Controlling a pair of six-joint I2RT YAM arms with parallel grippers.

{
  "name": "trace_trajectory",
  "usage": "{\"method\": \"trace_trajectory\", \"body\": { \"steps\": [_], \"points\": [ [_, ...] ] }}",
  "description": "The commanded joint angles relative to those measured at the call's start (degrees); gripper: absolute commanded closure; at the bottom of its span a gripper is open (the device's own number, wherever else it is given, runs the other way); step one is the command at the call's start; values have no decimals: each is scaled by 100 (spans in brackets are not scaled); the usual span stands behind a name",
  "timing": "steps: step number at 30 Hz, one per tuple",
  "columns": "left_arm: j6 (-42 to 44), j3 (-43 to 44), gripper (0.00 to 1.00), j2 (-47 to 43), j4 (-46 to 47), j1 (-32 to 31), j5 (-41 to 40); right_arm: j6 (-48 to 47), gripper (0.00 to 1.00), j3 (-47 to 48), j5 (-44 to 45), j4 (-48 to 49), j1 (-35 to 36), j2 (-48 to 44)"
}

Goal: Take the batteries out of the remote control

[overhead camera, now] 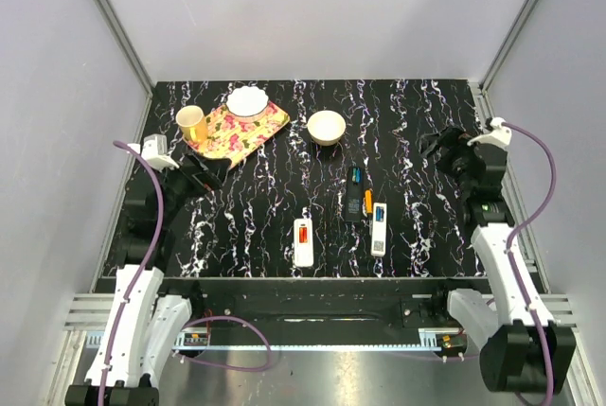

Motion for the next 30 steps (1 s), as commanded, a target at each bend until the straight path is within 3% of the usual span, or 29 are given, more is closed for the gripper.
{"method": "trace_trajectory", "body": {
  "steps": [1,5,10,12,18,23,26,28,30],
  "points": [
    [194,438,1,87,-738,20,235,80,0,660,-855,-1332,18,688],
    [231,633,1,359,-1126,11,402,-25,0,845,-1137,-1614,18,1014],
    [134,432,1,746,-1058,2,779,246,0,73,-1094,-772,18,137],
    [90,317,1,896,-793,-50,877,28,0,158,-1269,-927,18,30],
    [142,246,1,1291,-590,-428,517,-342,0,959,-1735,-1711,35,1091],
    [502,641,1,1617,-916,-981,-307,-299,0,802,-1753,-1334,79,1445],
    [503,677,1,1617,-854,-1244,-606,-237,0,608,-2164,-694,114,1576],
    [450,686,1,1669,-819,-1377,-766,-376,0,835,-2402,-778,150,1892],
    [424,703,1,1739,-819,-1518,-802,-789,0,1386,-2299,-1401,736,2330]
  ]
}}
